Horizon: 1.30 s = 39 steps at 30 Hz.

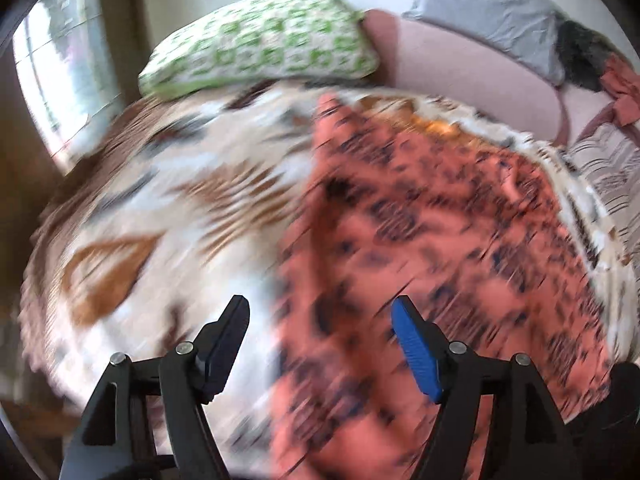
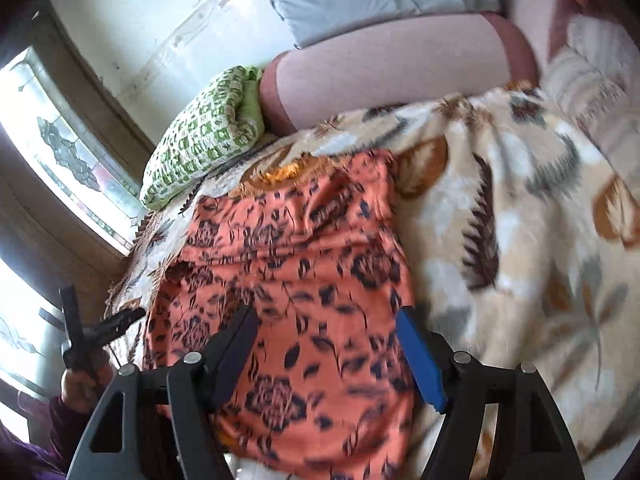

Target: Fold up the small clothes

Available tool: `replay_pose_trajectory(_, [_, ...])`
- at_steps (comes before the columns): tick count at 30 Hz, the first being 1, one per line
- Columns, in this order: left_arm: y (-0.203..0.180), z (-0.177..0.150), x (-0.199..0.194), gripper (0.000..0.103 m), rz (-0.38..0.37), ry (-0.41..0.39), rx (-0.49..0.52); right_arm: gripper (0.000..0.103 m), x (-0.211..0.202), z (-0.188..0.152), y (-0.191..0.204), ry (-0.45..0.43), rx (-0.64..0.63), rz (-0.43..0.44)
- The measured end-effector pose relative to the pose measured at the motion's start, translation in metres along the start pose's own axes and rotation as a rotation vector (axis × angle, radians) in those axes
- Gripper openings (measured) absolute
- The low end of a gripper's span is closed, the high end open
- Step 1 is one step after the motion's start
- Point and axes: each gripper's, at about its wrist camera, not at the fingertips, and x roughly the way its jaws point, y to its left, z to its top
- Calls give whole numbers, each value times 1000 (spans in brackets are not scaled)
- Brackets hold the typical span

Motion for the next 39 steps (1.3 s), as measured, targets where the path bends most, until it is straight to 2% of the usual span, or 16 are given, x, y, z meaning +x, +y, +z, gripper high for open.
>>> replay_pose_trajectory(4, [39, -27, -22, 74, 30, 41, -99, 75, -5, -28, -10, 27, 70, 36])
replay_pose_trajectory(8, [49, -46, -38, 74, 37, 60, -125, 75, -7, -47, -15, 58, 95, 42])
replay_pose_trajectory(13, [40, -62, -35, 74, -17, 109, -92, 75, -6, -62, -25, 92, 167, 82])
replay_pose_trajectory(15, [37, -70, -28, 73, -58, 137, -95, 75, -6, -68, -30, 100, 179, 69])
replay_pose_trajectory(17, [34, -77, -23, 61, -96, 149, -100, 75, -2, -76, -35, 127, 197, 69])
replay_pose_trajectory(20, [25, -83, -13, 52, -138, 170, -72, 75, 5, -86, -42, 161, 224, 67])
replay_pose_trajectory(24, [22, -86, 1, 48, -202, 193, -87, 74, 14, -95, -49, 184, 260, 72])
replay_pose_trajectory(29, [23, -91, 14, 46, -202, 233, -95, 74, 17, -96, -51, 195, 276, 71])
replay_pose_trajectory(30, [24, -93, 16, 41, -206, 240, -104, 74, 17, -96, -52, 195, 273, 65])
replay_pose_trajectory(31, [25, -94, 18, 31, -212, 245, -107, 74, 18, -96, -52, 195, 273, 60])
replay_pose_trajectory(37, [29, -95, 14, 31, -208, 254, -111, 74, 19, -97, -58, 218, 303, 59])
replay_pose_trajectory(39, [33, -95, 13, 37, -191, 251, -113, 74, 19, -98, -59, 219, 311, 62])
